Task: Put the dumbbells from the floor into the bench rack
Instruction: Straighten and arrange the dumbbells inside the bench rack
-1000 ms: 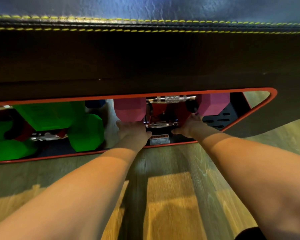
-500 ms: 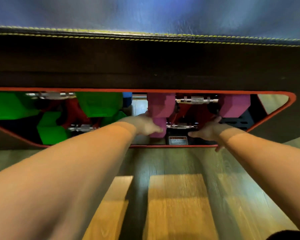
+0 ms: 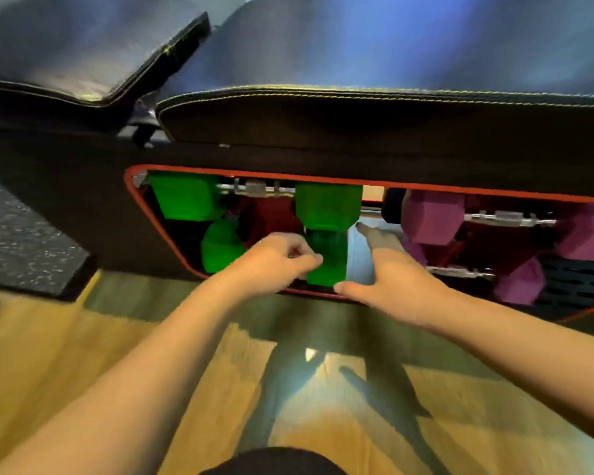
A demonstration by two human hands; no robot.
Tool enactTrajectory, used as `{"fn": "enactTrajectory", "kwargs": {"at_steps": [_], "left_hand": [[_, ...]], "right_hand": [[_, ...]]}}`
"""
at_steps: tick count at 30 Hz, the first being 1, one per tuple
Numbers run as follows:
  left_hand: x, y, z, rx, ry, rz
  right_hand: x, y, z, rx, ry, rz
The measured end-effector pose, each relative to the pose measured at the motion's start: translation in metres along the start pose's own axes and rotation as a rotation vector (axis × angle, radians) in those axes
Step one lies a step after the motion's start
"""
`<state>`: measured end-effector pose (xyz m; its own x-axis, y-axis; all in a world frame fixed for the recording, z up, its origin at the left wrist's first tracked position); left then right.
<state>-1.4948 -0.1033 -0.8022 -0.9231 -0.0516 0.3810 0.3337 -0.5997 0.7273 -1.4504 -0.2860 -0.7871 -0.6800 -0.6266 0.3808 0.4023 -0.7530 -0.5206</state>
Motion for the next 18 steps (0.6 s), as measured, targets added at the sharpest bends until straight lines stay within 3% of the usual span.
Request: {"fn": "enactTrajectory", "kwargs": {"at_steps": [2,5,7,10,18], "left_hand": [[0.023,-0.03,0.034,0.129,0.334,0.087],[0.057,-0.046,0.062,0.064,0.82,0.1],[0.067,-0.047,0.067,0.054,0.982,0.094],[0.055,-0.047,0.073,-0.049,1.054,0.163],[0.011,-0.049,0.102,-0.103,0.924,0.345]], "right_hand": [[-0.006,-0.015,-0.006,0.011,0.148,-0.02],[-0.011,-0.02,-0.01,-0.125,0.363,-0.18],[-0.02,-0.025,-0.009,-0.151,0.463,-0.247],[-0.042,-0.038,-0.006,-0.049,0.507,-0.294],[-0.048,-0.073,0.005,-0.113,0.534,-0.284]]}}
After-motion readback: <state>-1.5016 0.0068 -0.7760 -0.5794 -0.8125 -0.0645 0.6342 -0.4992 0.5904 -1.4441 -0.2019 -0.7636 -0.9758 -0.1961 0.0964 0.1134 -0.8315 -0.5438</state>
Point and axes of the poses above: each hand's wrist, its own x-axis away from the middle knuckle, its own z-axis out of the back of the hand, y = z × x, the point moved 4 cm from there along -x, towards the middle knuckle, and after that the axes turned 8 degrees about -y, right-handed, at the moved point
